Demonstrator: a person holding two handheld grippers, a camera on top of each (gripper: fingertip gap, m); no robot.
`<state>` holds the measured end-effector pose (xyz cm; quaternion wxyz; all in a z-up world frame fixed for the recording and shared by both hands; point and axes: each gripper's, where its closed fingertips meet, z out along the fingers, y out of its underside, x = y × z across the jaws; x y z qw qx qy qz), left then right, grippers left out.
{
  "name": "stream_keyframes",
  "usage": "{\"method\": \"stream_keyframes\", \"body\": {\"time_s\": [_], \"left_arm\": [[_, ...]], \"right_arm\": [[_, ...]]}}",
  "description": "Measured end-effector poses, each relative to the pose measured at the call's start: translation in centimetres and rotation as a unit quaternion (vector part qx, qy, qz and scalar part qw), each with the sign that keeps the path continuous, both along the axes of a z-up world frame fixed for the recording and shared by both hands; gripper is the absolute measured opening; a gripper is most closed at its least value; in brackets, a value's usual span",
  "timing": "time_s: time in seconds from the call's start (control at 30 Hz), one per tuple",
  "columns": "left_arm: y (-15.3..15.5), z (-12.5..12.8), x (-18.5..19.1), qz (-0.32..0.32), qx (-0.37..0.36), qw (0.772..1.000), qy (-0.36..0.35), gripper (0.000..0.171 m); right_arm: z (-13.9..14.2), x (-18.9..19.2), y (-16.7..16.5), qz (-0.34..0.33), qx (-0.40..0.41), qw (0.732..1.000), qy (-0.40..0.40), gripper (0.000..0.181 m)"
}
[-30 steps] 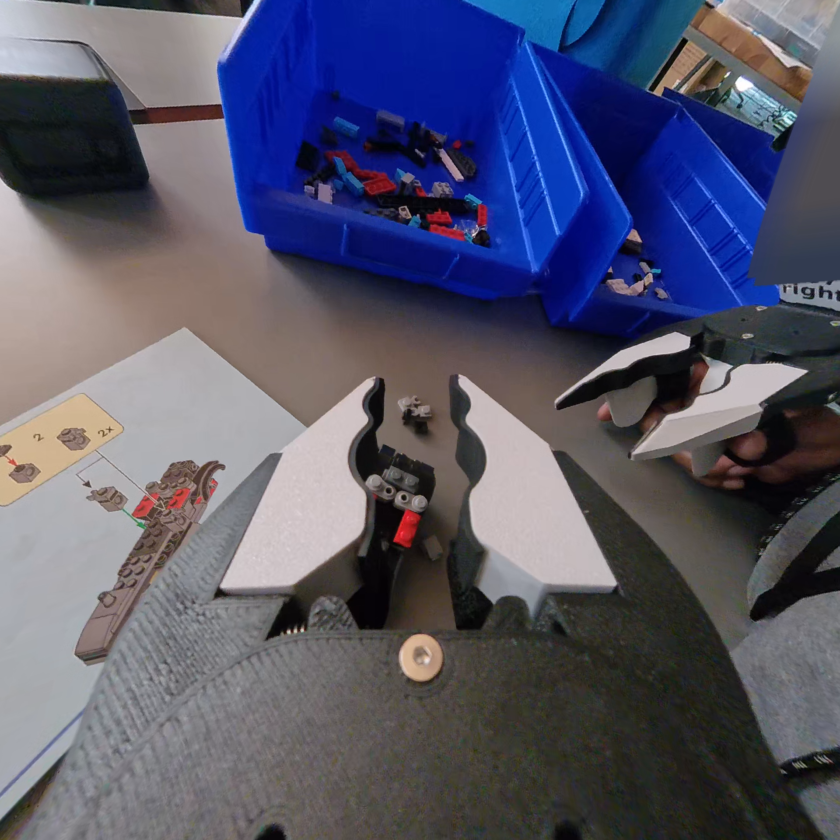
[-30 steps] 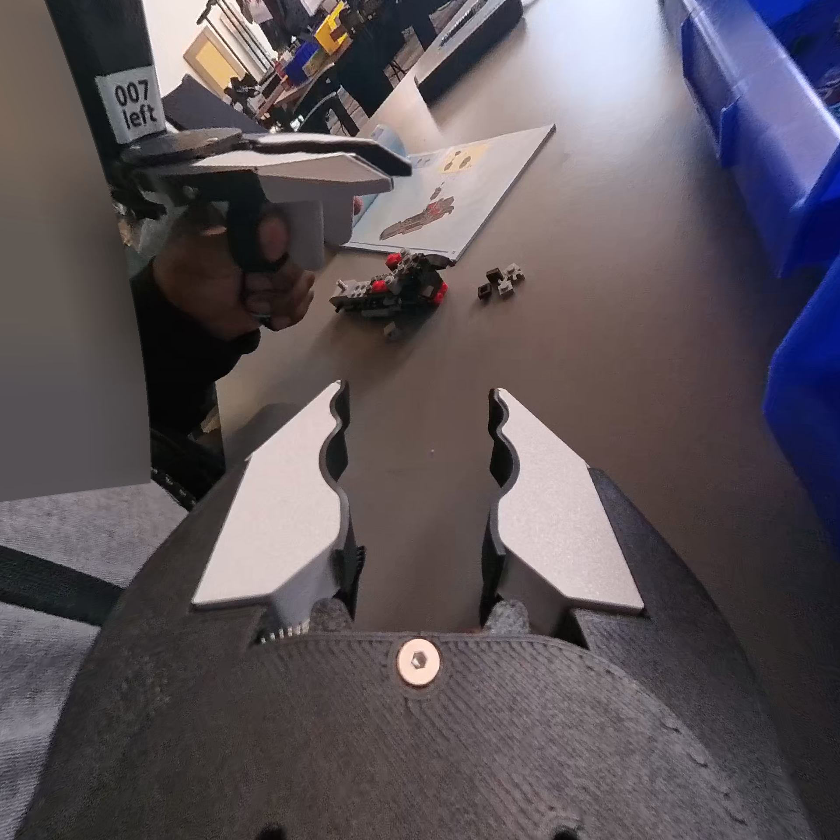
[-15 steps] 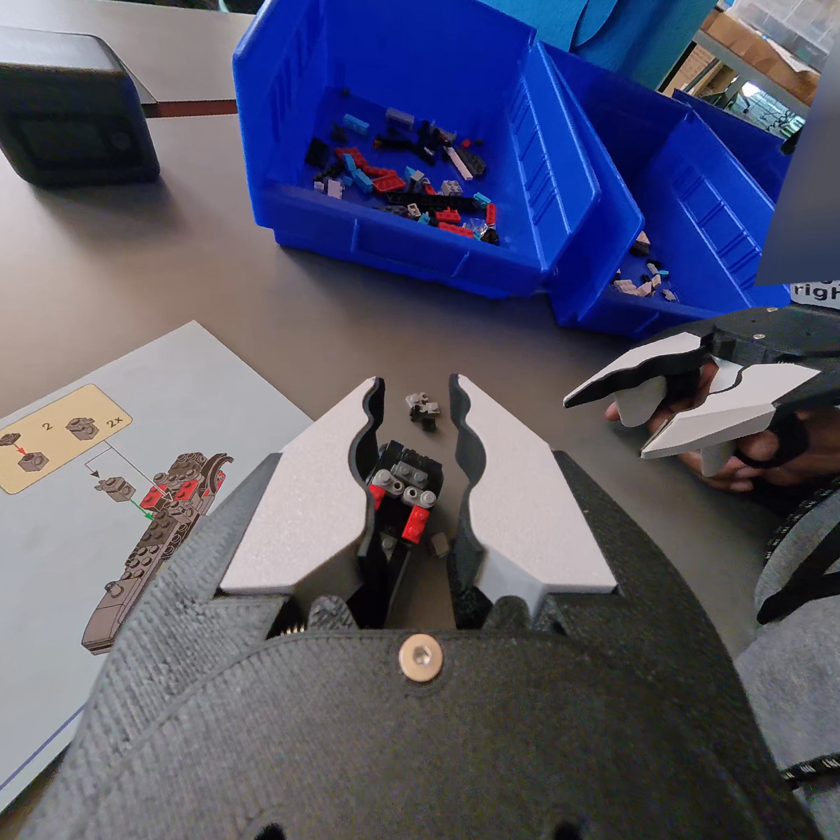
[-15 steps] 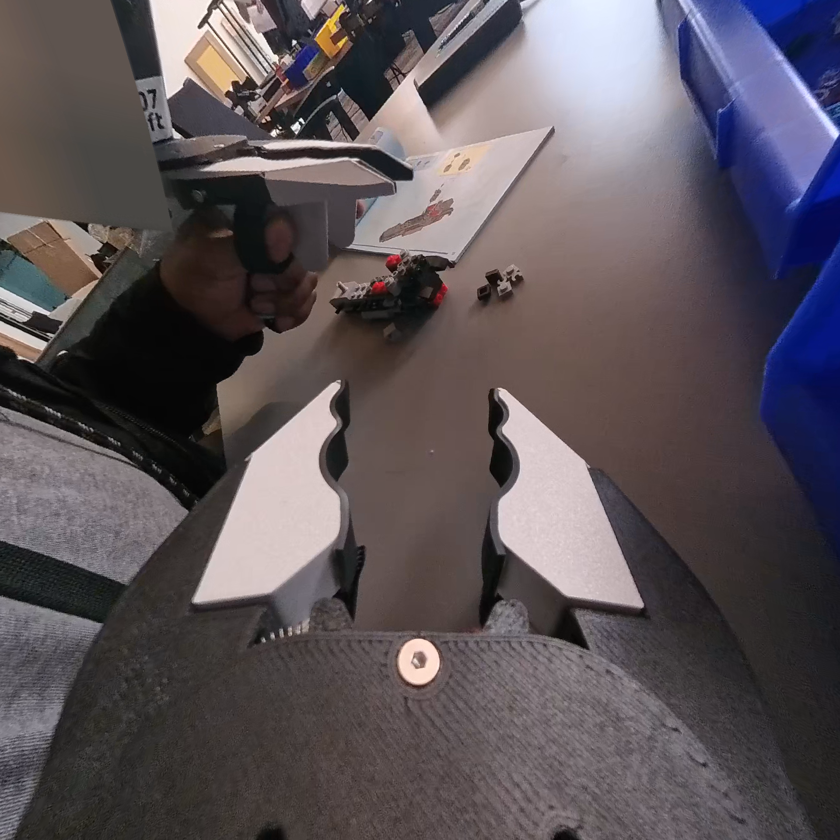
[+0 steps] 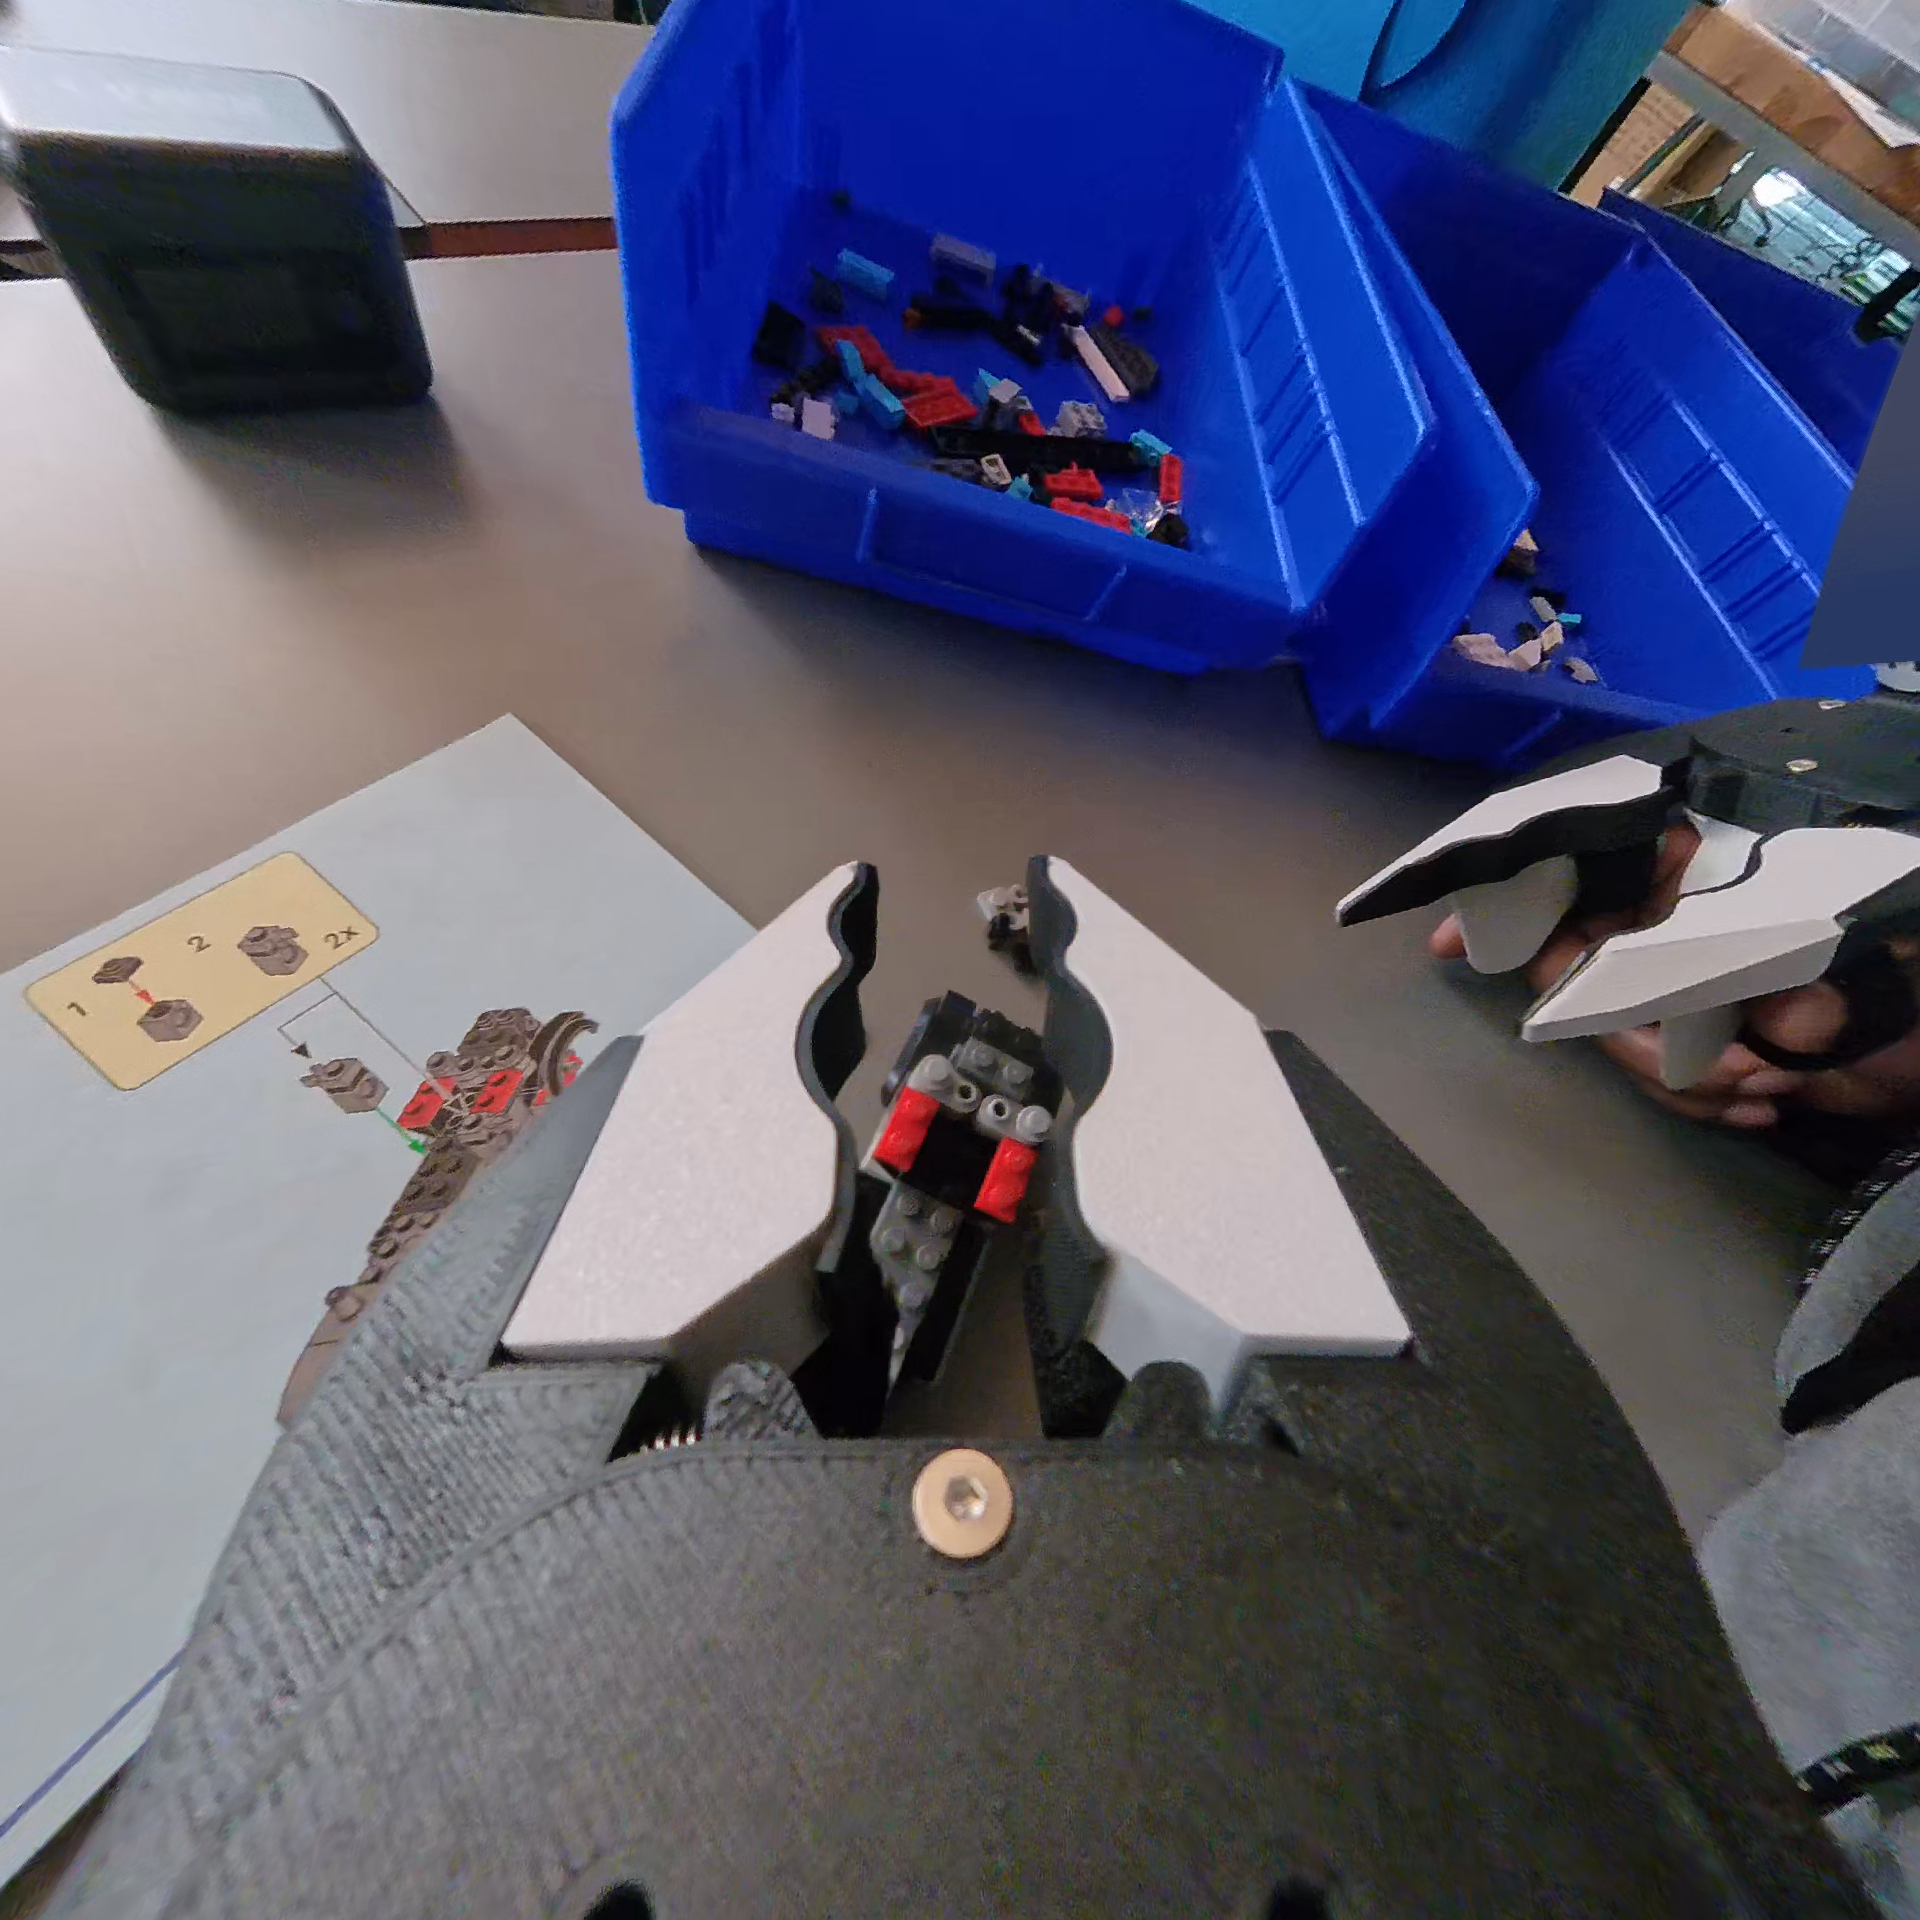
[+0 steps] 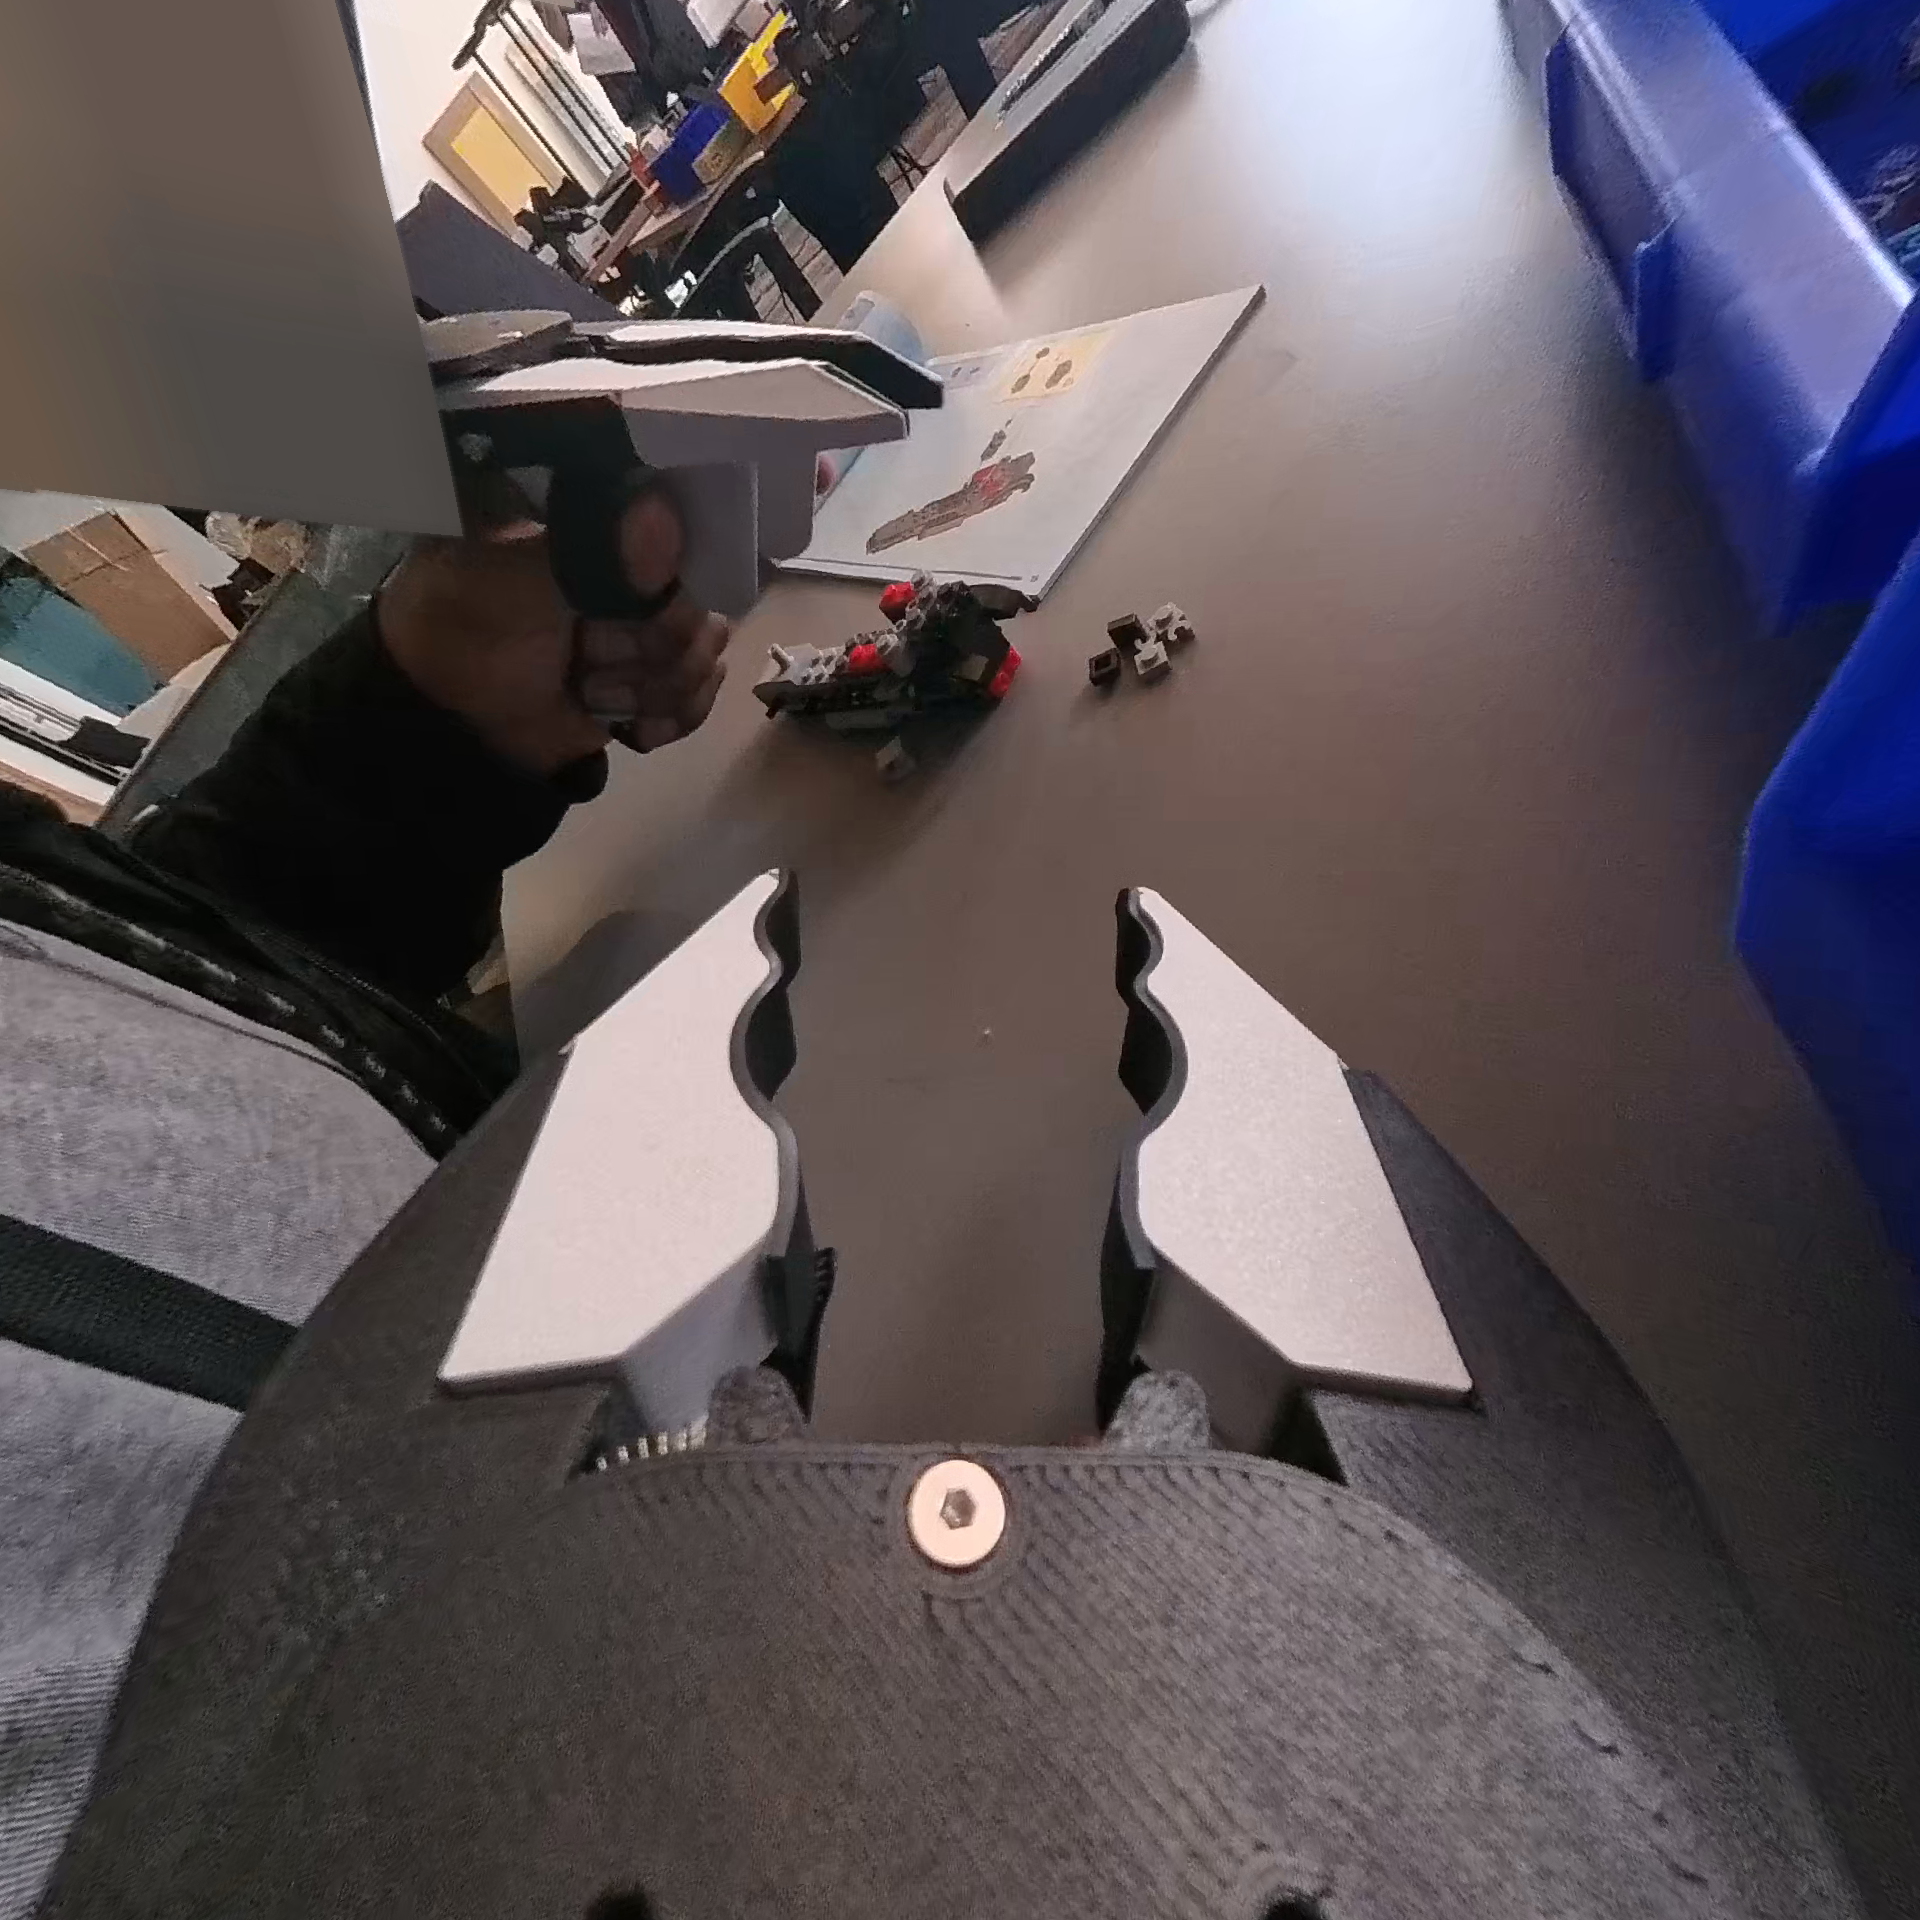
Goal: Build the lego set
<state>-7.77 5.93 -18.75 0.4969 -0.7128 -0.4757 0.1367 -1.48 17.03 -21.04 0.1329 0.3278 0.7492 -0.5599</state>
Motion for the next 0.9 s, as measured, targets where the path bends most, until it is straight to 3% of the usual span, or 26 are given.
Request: {"method": "stream_keyframes", "body": {"time_s": [0.47,0.9], "left_arm": [[-2.3,-0.1,-0.5,0.019,0.013,1.0,0.012,0.031],[-2.0,-0.1,-0.6,0.019,0.006,1.0,0.008,0.031]], "right_arm": [[-0.4,-0.2,-0.2,-0.003,0.013,1.0,-0.007,0.06],[-0.3,-0.1,-0.1,0.0,0.007,1.0,-0.006,0.06]]}}
